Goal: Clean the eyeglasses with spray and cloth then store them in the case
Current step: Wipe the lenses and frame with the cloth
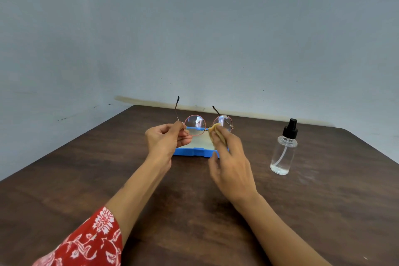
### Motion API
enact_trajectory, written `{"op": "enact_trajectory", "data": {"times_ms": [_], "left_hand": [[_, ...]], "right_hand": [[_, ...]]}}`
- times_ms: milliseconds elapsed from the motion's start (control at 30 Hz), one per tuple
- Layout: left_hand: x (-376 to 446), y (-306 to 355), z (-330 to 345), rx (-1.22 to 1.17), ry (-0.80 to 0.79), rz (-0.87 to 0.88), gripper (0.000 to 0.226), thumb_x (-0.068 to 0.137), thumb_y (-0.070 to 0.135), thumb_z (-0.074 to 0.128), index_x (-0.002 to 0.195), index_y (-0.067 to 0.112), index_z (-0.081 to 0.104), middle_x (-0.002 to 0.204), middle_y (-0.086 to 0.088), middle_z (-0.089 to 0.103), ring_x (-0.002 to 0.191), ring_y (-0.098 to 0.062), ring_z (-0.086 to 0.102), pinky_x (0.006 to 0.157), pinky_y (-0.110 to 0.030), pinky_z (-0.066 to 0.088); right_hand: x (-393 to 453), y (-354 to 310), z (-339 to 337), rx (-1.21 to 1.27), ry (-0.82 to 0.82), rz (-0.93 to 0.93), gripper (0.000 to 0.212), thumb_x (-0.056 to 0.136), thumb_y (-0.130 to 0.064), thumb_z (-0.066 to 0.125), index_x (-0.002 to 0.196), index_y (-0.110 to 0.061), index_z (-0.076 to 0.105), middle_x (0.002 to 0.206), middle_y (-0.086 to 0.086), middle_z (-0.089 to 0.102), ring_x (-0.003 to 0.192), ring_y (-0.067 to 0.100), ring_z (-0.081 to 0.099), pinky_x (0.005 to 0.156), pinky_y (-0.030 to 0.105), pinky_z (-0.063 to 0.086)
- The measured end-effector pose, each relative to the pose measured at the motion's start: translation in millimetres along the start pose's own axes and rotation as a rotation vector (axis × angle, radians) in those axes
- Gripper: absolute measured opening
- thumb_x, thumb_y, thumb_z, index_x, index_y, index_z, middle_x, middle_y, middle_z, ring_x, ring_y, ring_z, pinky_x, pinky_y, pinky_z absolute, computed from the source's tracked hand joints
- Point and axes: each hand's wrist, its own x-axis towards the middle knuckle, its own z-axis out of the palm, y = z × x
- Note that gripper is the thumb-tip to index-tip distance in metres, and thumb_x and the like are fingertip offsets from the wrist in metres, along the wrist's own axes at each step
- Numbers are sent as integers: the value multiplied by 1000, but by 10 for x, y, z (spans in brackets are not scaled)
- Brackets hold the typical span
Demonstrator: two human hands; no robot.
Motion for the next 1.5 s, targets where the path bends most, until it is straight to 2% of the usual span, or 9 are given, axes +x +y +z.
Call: {"op": "enact_trajectory", "data": {"times_ms": [167,367,533,700,767,933,1167,1367,1500], "left_hand": [[14,-10,1,13,-14,0,15,80,-2,61,66,-1,65,45,-4,61,45,-16,63,49,-19,53],[-3,3,2,31,-14,-2,15,81,-1,62,67,0,66,46,-5,61,45,-15,63,48,-19,53],[19,11,-6,39,-8,2,15,79,0,62,65,1,66,46,-4,61,46,-15,63,50,-19,53],[-5,-5,9,39,-24,3,14,80,0,62,66,0,65,46,-4,61,44,-14,62,49,-19,54],[-8,2,2,42,-19,4,14,80,1,62,66,0,66,46,-4,61,45,-15,62,49,-19,54],[-4,4,0,47,-30,6,14,80,1,62,66,1,66,46,-3,62,46,-15,63,49,-20,54],[-27,-7,2,37,-21,10,13,81,1,62,69,-1,66,46,-4,62,44,-14,62,49,-19,55],[-6,19,-19,26,-3,19,14,80,-1,61,67,-1,65,46,-4,61,45,-15,62,50,-20,54],[-20,18,-13,27,-1,7,13,80,-1,61,68,-1,65,45,-3,61,44,-14,62,49,-19,54]], "right_hand": [[3,125,-32,8,70,160,50,77,4,59,127,3,55,135,14,48,123,23,47,91,21,46],[31,-29,-7,12,7,-96,48,80,-4,46,126,4,55,132,15,49,121,24,46,88,29,52],[27,150,-52,60,123,187,57,76,7,58,132,3,50,137,15,45,125,23,43,102,8,29],[26,-3,-44,-11,16,-23,51,79,-3,48,129,3,54,134,16,50,122,23,45,85,25,52],[38,-26,-32,8,5,-72,50,78,-3,49,128,3,55,133,14,50,121,23,45,87,27,51],[12,150,-75,62,120,170,60,76,6,60,134,2,47,141,7,37,127,22,41,101,10,30],[16,-67,-8,-35,-5,-108,50,79,-5,46,126,6,55,131,19,53,120,26,46,90,32,51],[11,96,-55,-50,47,74,50,76,1,55,126,5,56,133,17,52,119,26,49,83,31,55],[1,28,-40,-37,11,-46,51,78,-3,46,128,5,53,133,17,49,122,27,47,86,32,54]]}}
